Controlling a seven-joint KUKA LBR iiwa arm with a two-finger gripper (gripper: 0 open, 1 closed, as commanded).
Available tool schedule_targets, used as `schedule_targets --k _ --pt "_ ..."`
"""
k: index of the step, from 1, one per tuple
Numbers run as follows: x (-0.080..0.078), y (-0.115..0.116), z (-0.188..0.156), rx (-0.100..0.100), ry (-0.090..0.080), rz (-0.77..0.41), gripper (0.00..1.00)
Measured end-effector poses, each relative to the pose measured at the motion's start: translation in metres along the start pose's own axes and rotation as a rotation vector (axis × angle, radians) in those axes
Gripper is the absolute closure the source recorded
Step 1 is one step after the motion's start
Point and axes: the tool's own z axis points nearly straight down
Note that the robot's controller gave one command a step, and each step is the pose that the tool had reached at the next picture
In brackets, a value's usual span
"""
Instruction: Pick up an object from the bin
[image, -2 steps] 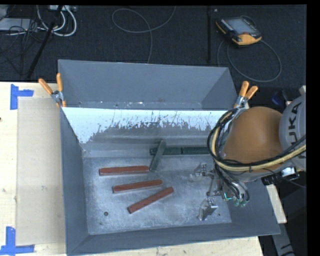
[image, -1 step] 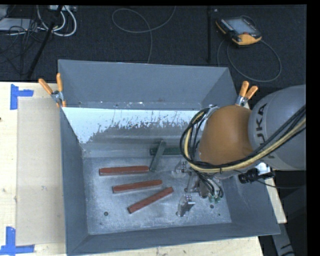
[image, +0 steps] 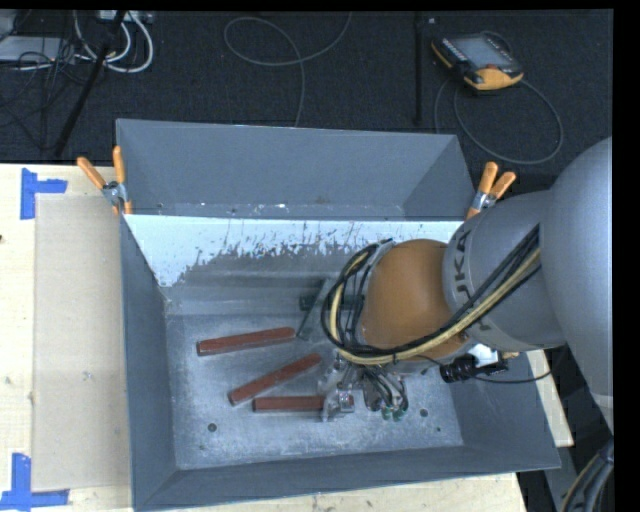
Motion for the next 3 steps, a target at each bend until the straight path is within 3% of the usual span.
schedule_targets --k 2,3 --pt "0.000 0.000 0.000 0.000 0.000 -0.001 1.00" --pt "-0.005 -0.010 -0.138 0.001 0.000 -0.043 1.00"
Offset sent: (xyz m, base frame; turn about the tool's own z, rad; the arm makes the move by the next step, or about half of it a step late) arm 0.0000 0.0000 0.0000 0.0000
